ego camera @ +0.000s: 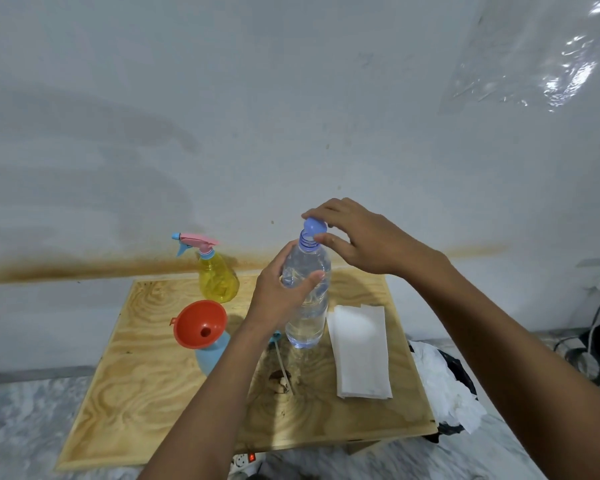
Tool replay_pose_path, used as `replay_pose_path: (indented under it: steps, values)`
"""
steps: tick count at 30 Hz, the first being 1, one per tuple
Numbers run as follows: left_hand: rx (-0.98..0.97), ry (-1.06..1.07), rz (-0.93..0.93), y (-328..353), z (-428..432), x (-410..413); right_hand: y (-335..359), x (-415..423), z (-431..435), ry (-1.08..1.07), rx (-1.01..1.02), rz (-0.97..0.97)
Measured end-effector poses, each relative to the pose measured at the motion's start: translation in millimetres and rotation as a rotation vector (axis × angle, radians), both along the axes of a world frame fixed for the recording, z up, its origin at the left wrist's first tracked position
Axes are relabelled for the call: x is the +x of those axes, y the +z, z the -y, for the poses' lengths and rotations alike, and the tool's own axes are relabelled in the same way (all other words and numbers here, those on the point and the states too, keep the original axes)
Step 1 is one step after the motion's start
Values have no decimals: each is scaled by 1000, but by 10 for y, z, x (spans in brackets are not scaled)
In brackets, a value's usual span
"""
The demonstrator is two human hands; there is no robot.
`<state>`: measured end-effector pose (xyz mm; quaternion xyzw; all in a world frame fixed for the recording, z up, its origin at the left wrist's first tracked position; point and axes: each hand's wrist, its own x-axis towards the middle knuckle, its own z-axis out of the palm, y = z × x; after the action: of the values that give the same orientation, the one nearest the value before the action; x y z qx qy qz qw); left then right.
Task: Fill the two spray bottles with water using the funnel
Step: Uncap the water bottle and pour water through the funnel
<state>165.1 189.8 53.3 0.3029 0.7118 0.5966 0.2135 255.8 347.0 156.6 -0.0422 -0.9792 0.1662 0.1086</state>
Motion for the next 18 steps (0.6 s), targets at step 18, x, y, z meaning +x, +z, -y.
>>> replay_pose_path:
  steps: [18]
  values:
    - [-42, 17, -46, 2, 10, 12, -2642, 643, 698, -506, -444, 227]
